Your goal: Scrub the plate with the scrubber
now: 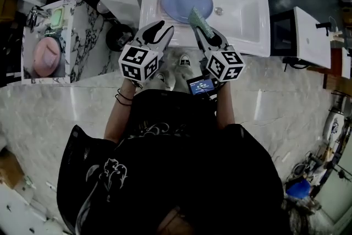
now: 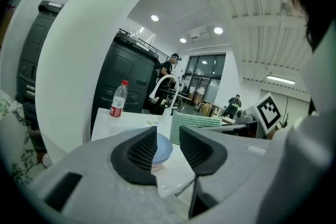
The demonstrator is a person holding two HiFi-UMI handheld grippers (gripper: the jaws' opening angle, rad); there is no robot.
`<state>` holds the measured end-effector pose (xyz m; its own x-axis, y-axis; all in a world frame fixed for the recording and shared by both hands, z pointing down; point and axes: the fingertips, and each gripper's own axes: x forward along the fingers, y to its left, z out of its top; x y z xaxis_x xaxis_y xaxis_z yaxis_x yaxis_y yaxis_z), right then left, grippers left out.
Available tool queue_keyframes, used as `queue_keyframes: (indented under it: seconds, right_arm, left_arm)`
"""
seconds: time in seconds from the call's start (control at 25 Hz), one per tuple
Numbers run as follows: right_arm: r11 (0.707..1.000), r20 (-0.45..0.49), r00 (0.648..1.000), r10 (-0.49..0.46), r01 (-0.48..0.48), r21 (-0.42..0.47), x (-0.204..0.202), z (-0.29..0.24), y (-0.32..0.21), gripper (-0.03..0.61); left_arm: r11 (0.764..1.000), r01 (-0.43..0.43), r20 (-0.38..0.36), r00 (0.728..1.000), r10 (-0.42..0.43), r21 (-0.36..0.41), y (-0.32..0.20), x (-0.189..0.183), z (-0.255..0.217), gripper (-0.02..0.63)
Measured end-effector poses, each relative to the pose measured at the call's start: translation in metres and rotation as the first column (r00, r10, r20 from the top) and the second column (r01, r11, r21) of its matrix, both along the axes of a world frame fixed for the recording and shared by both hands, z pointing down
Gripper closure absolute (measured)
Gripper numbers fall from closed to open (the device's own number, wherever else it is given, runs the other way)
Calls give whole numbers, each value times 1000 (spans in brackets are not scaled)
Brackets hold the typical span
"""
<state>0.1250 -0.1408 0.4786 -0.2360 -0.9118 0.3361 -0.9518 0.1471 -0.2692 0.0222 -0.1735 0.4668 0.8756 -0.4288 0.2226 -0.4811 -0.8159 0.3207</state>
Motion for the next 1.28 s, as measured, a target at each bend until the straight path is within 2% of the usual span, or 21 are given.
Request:
queue_keyframes:
  seconds: [0.28, 0.64, 0.96, 1.28]
  right_arm:
    - [1000, -13, 1000, 25, -25, -14, -18, -8, 49, 488]
    - [1000, 1, 1000, 23, -23, 8, -29, -18, 94, 488]
    - [999, 18, 1000, 14, -15, 51, -26, -32, 173, 488]
    - [995, 35, 999, -24, 21, 94, -28, -41, 259, 488]
  left_arm:
    - [999, -40, -41, 998, 40, 10, 33, -7, -13, 495]
    - [997, -46, -21, 999, 47, 57, 74, -9, -21, 512]
    - [993, -66, -16, 998, 68, 94, 151, 11, -36, 512]
    - [993, -24, -7, 1000, 25, 119, 245, 8, -45, 512]
